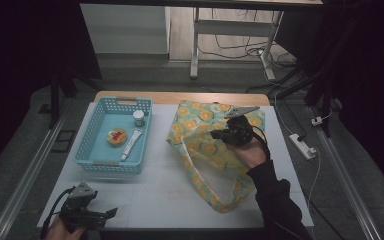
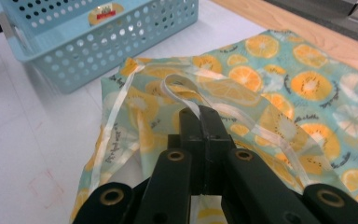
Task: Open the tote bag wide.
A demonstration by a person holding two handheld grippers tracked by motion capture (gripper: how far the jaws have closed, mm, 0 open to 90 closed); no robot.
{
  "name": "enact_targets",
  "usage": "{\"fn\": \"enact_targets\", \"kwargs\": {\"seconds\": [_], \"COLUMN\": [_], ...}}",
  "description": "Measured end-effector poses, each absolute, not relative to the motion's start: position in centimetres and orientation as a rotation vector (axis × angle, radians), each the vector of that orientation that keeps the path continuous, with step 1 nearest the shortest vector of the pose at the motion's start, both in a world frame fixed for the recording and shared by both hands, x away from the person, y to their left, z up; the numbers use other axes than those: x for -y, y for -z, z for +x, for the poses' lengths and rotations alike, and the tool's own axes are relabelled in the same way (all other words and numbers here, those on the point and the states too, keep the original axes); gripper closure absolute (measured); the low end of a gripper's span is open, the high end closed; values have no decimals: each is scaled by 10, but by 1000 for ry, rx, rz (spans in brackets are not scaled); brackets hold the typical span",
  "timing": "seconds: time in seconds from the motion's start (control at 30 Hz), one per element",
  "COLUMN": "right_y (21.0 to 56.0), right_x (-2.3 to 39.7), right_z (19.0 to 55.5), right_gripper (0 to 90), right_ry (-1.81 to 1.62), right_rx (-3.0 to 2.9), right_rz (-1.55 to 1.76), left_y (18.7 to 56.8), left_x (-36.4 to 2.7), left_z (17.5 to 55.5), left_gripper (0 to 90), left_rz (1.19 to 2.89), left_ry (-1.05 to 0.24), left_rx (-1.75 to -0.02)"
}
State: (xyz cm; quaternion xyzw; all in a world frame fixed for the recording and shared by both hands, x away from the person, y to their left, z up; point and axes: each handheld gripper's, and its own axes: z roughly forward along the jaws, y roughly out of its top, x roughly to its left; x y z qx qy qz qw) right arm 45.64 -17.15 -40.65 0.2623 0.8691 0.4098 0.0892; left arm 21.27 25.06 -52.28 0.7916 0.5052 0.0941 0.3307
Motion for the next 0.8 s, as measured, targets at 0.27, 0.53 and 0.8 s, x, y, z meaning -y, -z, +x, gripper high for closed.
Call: {"fn": "enact_targets", "kwargs": {"seconds": [0.27,0.53,0.8], "right_y": [396,387,382], "right_x": [167,168,170], "right_z": [459,462,464], "right_gripper": [894,894,894], "right_ry": [-1237,-1248,-1268], "right_rx": [-2564,-2536,-2517], "right_rz": [776,769,762], "left_y": [523,523,523], "left_x": [-251,-251,-251], "left_z": [213,213,213], "left_gripper": [38,37,37], "left_rz": [2068,2065,2061], "left_ry": [-244,-240,-238], "left_rx": [-1322,-1325,-1329]}}
